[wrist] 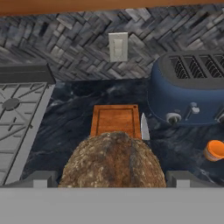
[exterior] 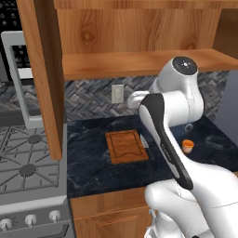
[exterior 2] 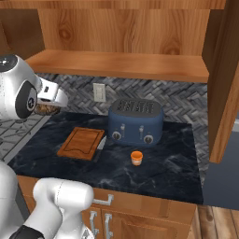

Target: Pick the bread, place it on the cutting board, pick the jam, place it on the counter, and close the cabinet.

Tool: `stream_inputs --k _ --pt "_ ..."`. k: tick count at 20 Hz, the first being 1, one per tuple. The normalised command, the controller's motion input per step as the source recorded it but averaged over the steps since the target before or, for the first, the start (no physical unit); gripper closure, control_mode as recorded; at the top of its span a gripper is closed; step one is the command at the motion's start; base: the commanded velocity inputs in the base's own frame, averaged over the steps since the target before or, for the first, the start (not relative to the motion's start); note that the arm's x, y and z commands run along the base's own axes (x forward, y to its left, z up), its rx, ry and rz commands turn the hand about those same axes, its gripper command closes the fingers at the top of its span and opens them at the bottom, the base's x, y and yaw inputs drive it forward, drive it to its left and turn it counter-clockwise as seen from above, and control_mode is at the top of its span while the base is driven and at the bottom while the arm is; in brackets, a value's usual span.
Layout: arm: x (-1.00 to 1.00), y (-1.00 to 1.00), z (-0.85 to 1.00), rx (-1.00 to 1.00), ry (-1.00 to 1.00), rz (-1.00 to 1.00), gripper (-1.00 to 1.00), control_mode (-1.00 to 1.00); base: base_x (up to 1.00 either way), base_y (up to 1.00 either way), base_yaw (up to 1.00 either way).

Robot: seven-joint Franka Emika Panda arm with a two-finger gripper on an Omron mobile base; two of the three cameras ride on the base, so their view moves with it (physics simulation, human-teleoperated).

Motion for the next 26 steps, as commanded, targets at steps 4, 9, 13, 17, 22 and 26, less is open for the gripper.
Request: stream_inputs --k 4,9,13,17,22,26 --pt "-0.08 0.00 -0.26 0.02 0.06 -0.01 1.00 -1.00 0.00 0.00 0.00" --pt "-0.03 0.00 -0.28 0.00 0.04 0.00 1.00 -1.00 0.00 0.00 0.00" --pt "0.00 0.00 -0.27 0.00 0.03 0.00 1.00 -1.00 0.00 0.00 0.00" --pt "0.00 -0.01 -0.34 0.00 0.00 0.00 1.00 -1.00 0.00 0.00 0.00" --pt "0.00 0.00 -0.36 0.00 0.00 0.00 1.00 -1.00 0.00 0.00 0.00" --pt "0.03 0.00 -0.28 0.00 0.00 0.00 1.00 -1.00 0.00 0.00 0.00"
